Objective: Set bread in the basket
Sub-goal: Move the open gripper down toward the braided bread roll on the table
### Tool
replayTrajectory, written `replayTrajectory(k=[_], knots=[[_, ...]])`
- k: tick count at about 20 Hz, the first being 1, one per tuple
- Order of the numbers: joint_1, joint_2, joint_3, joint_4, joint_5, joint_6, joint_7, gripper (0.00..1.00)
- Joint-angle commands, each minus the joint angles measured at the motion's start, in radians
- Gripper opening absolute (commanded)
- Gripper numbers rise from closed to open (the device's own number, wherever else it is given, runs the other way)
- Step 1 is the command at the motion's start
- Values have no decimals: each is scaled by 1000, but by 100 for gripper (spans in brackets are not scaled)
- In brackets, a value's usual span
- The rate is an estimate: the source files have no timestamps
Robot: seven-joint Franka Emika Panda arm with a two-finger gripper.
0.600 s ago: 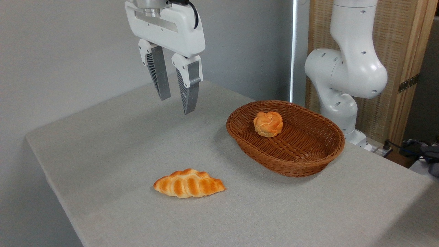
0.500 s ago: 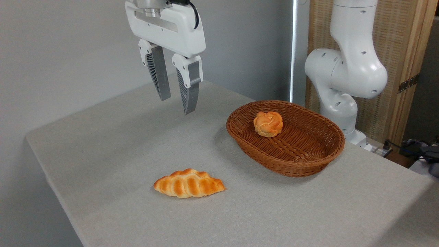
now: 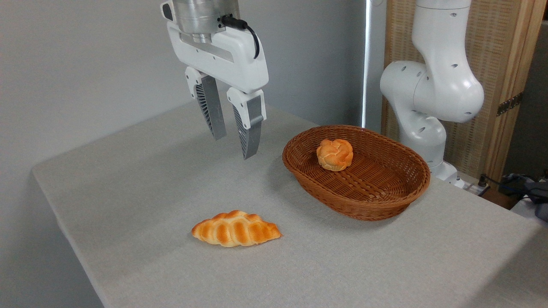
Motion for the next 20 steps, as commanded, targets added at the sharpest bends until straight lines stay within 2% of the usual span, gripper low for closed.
replayTrajectory(k=[1, 2, 5, 8, 11, 15, 20], knots=[[-1, -49, 8, -78, 11, 28, 89, 100], [-1, -57, 8, -92, 13, 28, 122, 100], [16, -70, 8, -138, 92, 29, 234, 100], [19, -66, 8, -184, 120, 57, 306, 100], [20, -60, 5, -234, 123, 109, 376, 100], [17, -55, -8, -287, 123, 140, 579, 100], [13, -28, -8, -290, 123, 161, 600, 100]])
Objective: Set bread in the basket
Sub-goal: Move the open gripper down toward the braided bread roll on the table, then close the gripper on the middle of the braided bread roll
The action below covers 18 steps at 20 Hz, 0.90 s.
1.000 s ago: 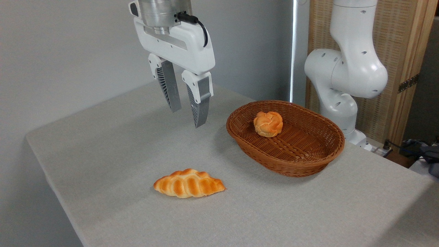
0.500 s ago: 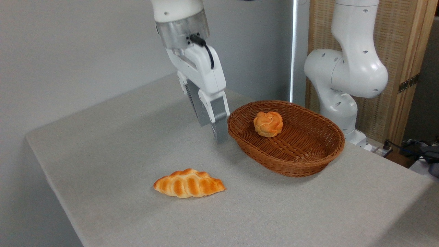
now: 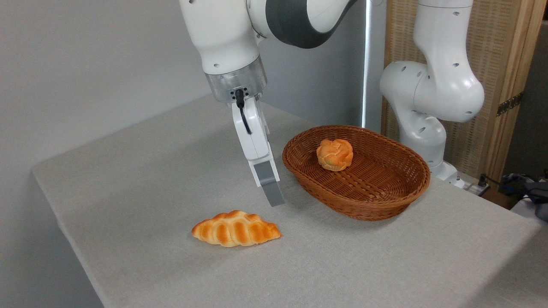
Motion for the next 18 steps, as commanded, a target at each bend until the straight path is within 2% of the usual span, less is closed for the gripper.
replayTrajectory(k=[1, 10, 14, 16, 18], knots=[[-7, 23, -2, -11, 13, 57, 21, 100], [-11, 109, -38, -10, 16, 81, 21, 100], [-13, 157, -38, -10, 16, 164, 21, 100], [-36, 178, -38, -10, 17, 169, 19, 100], [-36, 192, -40, -10, 28, 175, 19, 100]])
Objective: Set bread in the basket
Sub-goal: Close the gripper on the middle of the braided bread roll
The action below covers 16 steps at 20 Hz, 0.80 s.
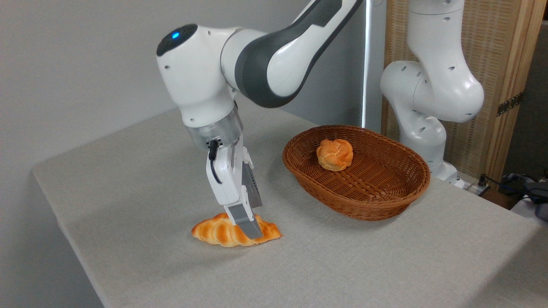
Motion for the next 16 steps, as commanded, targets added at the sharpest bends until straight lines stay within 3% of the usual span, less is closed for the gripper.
replayTrajectory(k=[1, 3, 14, 15, 16], knots=[[-21, 30, 1, -1, 46, 31, 12, 100], [-38, 50, 1, -1, 59, 44, 7, 100], [-40, 70, -13, 6, 45, 169, -72, 100], [-40, 70, -16, 7, 45, 177, -94, 99], [-40, 70, -25, 7, 46, 186, -111, 89]])
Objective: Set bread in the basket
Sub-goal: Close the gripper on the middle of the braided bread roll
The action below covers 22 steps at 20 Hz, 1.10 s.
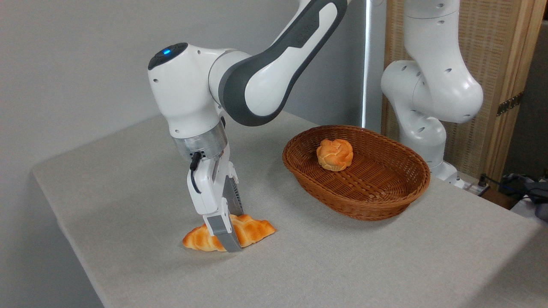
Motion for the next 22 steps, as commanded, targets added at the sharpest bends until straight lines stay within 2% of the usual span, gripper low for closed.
replayTrajectory(k=[1, 3, 7, 11, 19, 22], knots=[[0, 3, -19, 7, 4, 43, -68, 79], [0, 3, -19, 7, 4, 52, -67, 58], [-2, 3, -28, 8, 4, 58, -65, 49], [-8, 7, -42, 8, 5, 65, -65, 32], [-10, 4, -33, 40, 2, 60, -61, 32], [-5, -48, -28, 53, -30, 28, -65, 32]])
